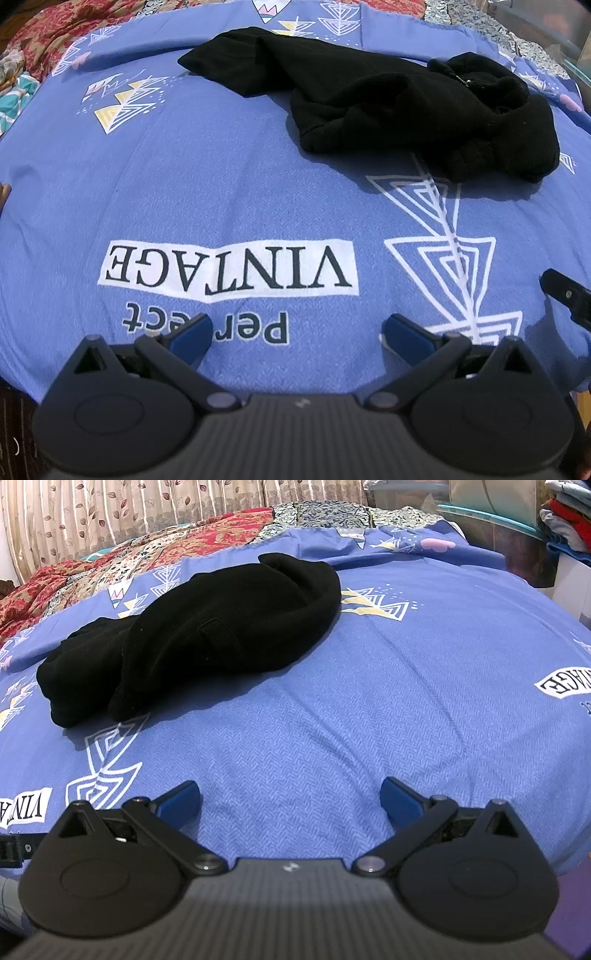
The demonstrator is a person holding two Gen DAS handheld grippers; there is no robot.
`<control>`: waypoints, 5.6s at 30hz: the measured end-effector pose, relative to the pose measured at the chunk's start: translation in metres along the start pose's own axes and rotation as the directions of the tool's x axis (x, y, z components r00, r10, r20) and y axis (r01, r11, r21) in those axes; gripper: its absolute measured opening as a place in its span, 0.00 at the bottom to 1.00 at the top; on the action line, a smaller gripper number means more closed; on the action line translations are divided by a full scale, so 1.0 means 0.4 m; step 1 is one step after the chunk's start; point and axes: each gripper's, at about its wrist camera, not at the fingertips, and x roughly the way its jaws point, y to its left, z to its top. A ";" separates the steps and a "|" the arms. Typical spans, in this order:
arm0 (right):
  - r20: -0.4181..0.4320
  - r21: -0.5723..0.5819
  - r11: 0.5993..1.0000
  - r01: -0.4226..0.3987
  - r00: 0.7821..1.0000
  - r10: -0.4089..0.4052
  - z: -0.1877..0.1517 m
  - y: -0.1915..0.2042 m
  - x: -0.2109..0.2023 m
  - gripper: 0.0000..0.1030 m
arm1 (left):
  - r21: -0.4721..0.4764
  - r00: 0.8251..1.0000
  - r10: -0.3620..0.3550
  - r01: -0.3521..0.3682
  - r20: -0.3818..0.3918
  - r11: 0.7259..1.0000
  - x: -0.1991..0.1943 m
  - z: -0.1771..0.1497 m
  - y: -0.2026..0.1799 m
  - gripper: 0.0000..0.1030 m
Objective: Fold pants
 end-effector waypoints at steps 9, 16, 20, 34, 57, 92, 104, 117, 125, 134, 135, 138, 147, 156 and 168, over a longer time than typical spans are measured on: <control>0.001 -0.001 1.000 0.003 1.000 -0.003 -0.001 0.002 0.000 1.00 | 0.007 1.000 0.009 -0.009 0.010 1.000 -0.001 -0.004 -0.005 1.00; 0.007 0.008 1.000 -0.025 1.000 0.025 0.015 -0.011 -0.008 0.99 | 0.001 1.000 0.000 0.000 0.016 1.000 -0.008 0.002 0.001 1.00; 0.055 0.029 0.997 -0.067 0.996 0.066 0.057 -0.040 -0.023 0.51 | -0.068 0.995 0.011 -0.004 0.099 0.998 -0.036 0.036 0.045 1.00; 0.087 0.274 0.946 -0.174 0.984 0.156 0.334 -0.138 0.137 0.66 | -0.100 0.908 -0.414 0.418 0.063 0.903 0.018 0.297 0.036 0.73; 0.162 0.322 0.916 -0.240 0.967 0.196 0.174 -0.291 -0.044 0.45 | 0.067 0.839 -0.449 0.451 0.309 0.890 -0.021 0.446 -0.037 0.88; -0.003 0.329 0.863 -0.384 0.913 0.407 0.096 -0.261 -0.114 0.40 | -0.338 0.872 -0.394 0.479 0.291 0.810 -0.130 0.143 0.443 0.10; 0.082 -0.082 0.969 -0.234 0.967 0.241 0.354 -0.112 0.010 0.56 | -0.436 0.884 -0.431 0.464 0.180 0.771 0.004 0.095 0.427 0.87; 0.051 0.104 0.984 -0.145 0.989 0.140 0.564 -0.110 0.159 0.06 | -0.444 0.875 -0.393 0.483 0.283 0.755 -0.058 0.175 0.481 0.09; 0.464 0.412 0.901 -0.135 0.882 -0.080 0.708 -0.525 -0.265 0.06 | -0.409 0.849 -0.345 0.503 0.401 0.761 -0.240 0.177 0.574 0.09; 0.232 0.705 0.709 0.021 0.938 -0.258 0.350 -0.830 -0.262 0.08 | -0.521 0.929 -0.293 0.369 0.225 0.770 -0.160 0.000 0.584 0.09; 0.147 0.730 0.678 0.084 0.950 -0.276 0.301 -0.856 -0.233 0.11 | -0.519 0.941 -0.285 0.339 0.183 0.785 -0.140 -0.012 0.579 0.11; -0.002 0.840 0.516 0.170 0.951 -0.309 0.193 -0.905 -0.208 0.40 | -0.498 0.951 -0.283 0.306 0.123 0.811 -0.117 -0.037 0.563 0.17; 0.142 0.865 0.479 0.148 0.844 -0.517 0.197 -0.863 -0.349 0.47 | -0.401 0.941 -0.141 0.263 0.307 0.878 -0.232 0.033 0.637 0.44; 0.254 0.525 0.851 0.011 0.952 -0.169 0.400 -0.531 -0.200 0.47 | 0.026 0.887 -0.184 0.192 0.424 0.981 -0.102 0.326 0.413 0.97; -0.086 -0.306 0.872 -0.381 0.924 0.374 0.651 0.300 0.213 0.71 | 0.021 0.787 -0.507 0.535 0.351 0.845 0.053 0.320 0.360 0.10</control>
